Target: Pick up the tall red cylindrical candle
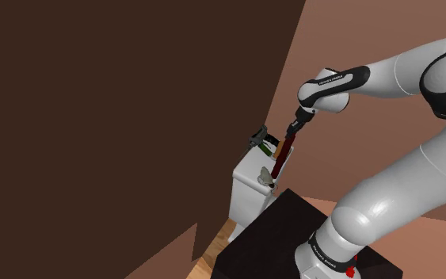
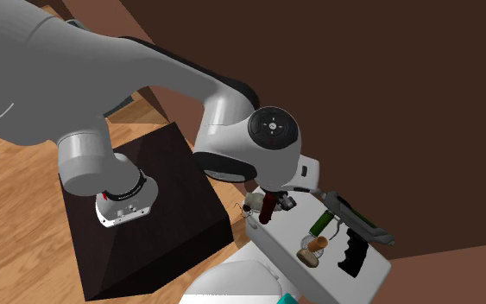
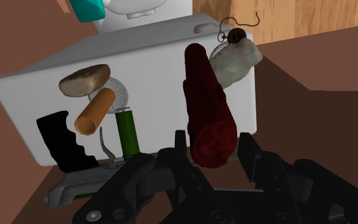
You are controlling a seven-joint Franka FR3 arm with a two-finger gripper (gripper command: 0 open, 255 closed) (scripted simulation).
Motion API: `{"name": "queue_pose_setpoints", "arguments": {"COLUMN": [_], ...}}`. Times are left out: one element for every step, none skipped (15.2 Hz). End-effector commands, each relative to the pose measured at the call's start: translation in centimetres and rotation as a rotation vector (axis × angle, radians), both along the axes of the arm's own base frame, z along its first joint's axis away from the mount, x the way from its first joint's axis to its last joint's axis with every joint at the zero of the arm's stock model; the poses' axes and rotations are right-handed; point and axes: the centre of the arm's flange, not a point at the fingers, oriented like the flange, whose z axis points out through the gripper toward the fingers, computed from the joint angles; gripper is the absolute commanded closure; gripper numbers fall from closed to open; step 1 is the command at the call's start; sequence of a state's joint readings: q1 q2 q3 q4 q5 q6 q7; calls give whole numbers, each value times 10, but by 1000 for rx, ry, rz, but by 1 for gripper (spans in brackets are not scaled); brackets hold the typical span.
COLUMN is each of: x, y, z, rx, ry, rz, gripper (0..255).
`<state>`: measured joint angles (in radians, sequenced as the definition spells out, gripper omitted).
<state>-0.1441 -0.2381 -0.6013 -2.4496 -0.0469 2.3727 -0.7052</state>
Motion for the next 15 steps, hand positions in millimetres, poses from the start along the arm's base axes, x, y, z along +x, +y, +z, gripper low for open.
{"name": "queue_pose_setpoints", "arguments": {"x": [0, 0, 0, 0, 0, 0, 0, 0, 0, 0, 0, 0, 0, 0, 0], "y": [0, 0, 0, 0, 0, 0, 0, 0, 0, 0, 0, 0, 0, 0, 0], "z": [0, 0, 0, 0, 0, 0, 0, -1, 5, 10, 15, 20, 26, 31, 36], "rx": [0, 0, 0, 0, 0, 0, 0, 0, 0, 0, 0, 0, 0, 0, 0], "ry": [0, 0, 0, 0, 0, 0, 0, 0, 0, 0, 0, 0, 0, 0, 0], "rz": [0, 0, 0, 0, 0, 0, 0, 0, 0, 0, 0, 0, 0, 0, 0], "gripper": [255, 255, 255, 255, 255, 255, 255, 255, 255, 255, 255, 255, 255, 255, 255]}}
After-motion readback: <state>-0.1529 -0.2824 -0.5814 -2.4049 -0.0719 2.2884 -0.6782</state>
